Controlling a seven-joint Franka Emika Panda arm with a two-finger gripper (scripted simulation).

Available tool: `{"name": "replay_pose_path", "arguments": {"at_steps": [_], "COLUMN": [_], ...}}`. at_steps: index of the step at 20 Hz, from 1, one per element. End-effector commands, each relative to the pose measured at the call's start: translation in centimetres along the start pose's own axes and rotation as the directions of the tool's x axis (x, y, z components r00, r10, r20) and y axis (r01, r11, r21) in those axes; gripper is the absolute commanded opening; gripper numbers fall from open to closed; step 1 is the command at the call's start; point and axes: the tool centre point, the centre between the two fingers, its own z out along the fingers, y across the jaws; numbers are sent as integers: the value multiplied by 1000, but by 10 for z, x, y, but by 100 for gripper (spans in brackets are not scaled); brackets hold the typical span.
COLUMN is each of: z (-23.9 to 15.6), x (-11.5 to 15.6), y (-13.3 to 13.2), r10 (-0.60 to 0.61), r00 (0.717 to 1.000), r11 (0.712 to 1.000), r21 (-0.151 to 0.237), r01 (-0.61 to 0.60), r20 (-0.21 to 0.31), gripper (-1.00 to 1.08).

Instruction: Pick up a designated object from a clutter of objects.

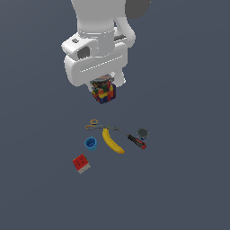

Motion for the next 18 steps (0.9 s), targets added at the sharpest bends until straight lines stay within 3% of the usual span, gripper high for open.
{"name": "replay_pose_path", "arguments": {"at_steps": [1,9,18], "z": [-22,-66,-82], "x": [0,2,3], "y": [9,27,35], "r10": [0,0,0], "r00": [1000,1000,1000], "r11": [1000,1000,1000], "r21": [-2,-3,-3], "r01": [0,0,0], "r20": [-1,0,0], "gripper": [-100,-100,-100]}}
